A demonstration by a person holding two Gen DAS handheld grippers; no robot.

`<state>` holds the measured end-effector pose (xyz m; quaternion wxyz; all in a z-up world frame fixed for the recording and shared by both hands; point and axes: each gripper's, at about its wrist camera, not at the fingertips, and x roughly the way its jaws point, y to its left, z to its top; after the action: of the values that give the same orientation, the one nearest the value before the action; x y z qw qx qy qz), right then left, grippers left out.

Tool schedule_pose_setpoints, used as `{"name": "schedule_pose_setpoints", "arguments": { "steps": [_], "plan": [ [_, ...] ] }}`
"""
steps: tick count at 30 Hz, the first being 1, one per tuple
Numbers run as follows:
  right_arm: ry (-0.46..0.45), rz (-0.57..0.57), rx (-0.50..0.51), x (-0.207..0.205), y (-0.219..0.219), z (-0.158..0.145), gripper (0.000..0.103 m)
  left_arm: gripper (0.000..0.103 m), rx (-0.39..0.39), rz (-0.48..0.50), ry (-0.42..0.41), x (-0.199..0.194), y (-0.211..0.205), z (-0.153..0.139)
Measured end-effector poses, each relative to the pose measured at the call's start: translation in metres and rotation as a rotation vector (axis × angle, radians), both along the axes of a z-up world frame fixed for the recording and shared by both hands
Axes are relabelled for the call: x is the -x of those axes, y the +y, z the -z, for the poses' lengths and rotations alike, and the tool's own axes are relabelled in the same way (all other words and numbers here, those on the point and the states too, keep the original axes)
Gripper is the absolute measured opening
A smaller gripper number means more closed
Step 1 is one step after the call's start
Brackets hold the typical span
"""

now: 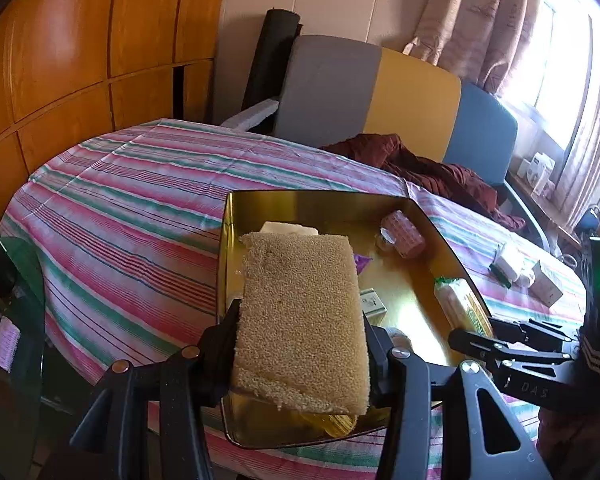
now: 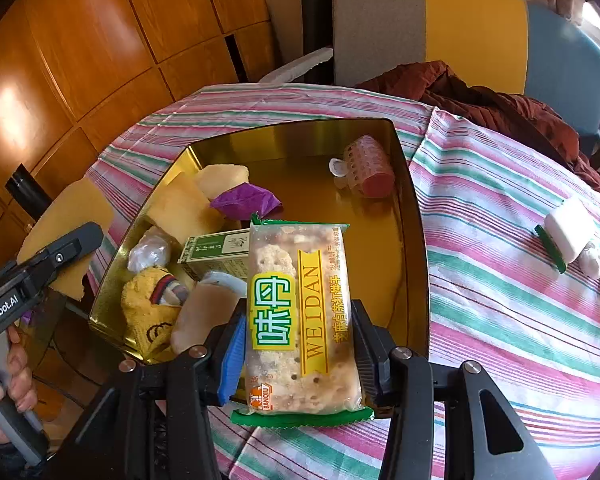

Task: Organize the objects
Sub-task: 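Lower both grippers over the gold tray and release the cracker pack and sponge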

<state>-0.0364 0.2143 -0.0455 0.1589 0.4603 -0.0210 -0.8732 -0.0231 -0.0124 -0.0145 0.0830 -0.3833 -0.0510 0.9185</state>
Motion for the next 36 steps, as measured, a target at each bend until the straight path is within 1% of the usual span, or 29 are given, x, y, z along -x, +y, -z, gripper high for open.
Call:
{"name": "schedule_pose_setpoints", "arguments": {
  "steps": [9,15,22,27,36],
  "plan": [
    [0.001,0.018,0.009,0.002,0.005,0.004,0.048,0.050,0.011,0.025,0.000,0.002,0.011,-0.002],
    [0.011,0.021,-0.003,0.003,0.006,0.006,0.048,0.050,0.022,0.048,-0.008,0.008,0.023,-0.001],
    [0.017,0.018,-0.026,0.002,0.006,0.009,0.048,0.050,0.033,0.086,0.004,0.014,0.040,-0.004],
    [0.016,0.019,-0.031,0.003,0.006,0.011,0.048,0.050,0.067,0.101,0.012,0.016,0.050,-0.004],
    [0.017,0.014,-0.034,0.006,0.007,0.015,0.049,0.050,0.086,0.115,0.000,0.025,0.061,0.000]
  ]
}}
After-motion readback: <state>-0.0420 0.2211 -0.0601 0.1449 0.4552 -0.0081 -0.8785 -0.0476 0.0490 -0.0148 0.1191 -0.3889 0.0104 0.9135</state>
